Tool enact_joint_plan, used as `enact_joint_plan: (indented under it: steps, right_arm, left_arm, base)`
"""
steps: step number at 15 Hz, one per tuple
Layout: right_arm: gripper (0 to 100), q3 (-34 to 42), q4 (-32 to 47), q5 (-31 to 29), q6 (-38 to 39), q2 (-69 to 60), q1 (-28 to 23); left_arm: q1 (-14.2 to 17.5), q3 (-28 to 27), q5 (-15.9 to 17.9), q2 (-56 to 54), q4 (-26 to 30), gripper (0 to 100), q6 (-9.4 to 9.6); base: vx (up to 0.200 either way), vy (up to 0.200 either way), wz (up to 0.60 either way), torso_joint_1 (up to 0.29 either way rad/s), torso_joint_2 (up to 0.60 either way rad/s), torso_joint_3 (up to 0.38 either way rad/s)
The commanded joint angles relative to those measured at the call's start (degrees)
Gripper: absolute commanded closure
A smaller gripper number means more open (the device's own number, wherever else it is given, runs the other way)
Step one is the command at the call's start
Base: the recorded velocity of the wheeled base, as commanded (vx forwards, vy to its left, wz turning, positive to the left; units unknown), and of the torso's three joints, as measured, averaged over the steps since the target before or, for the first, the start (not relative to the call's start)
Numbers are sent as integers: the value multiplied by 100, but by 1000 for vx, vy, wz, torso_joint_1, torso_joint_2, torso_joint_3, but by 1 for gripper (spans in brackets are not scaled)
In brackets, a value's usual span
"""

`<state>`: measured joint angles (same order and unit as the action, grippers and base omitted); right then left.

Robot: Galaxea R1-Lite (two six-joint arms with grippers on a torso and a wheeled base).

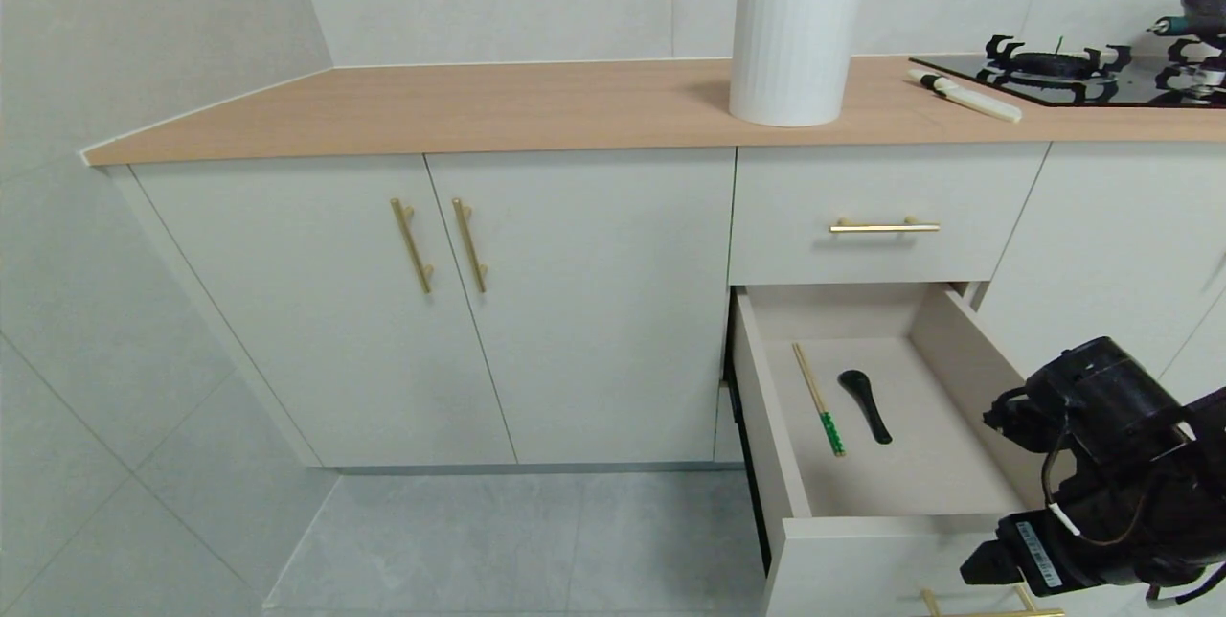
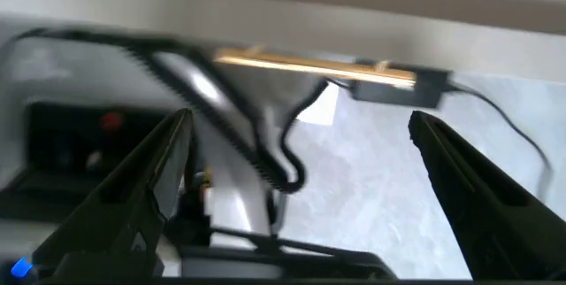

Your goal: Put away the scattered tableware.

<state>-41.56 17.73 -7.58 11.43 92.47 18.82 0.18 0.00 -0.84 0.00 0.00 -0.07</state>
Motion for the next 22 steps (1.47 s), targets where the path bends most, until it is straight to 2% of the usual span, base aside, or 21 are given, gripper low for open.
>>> enact_joint_plan:
  steps: [1,7,10,14,15,19,22]
  right_arm:
    - [0,34,-155,-85,25,316,-10]
    - [0,139,-779,-77,61,377,-247]
    - [0,394,-1676,-103,43,588,-247]
    - [0,341,-2124,-94,8,791,-353]
    - [0,315,-2493,-103,-10,940,-353]
    - [0,-98,-3231,-85,-449,1529,-467]
    - [0,-661,-3416,-94,-467,1959,-581]
  left_arm:
    - [-1,0,-4,0,0,0,-1]
    - [-1,0,-4,0,0,0,-1]
    - [-1,0,-4,0,0,0,-1]
    - [-1,0,-4,0,0,0,-1]
    - [-1,0,-4,0,0,0,-1]
    - [-1,0,-4,0,0,0,-1]
    - [-1,0,-4,0,0,0,-10]
  base:
    - [0,0,0,0,0,0]
    - [0,0,0,0,0,0]
    - [0,0,0,0,0,0]
    - [0,0,0,0,0,0]
    - [0,0,0,0,0,0]
    - [0,0,0,0,0,0]
    - [0,0,0,0,0,0]
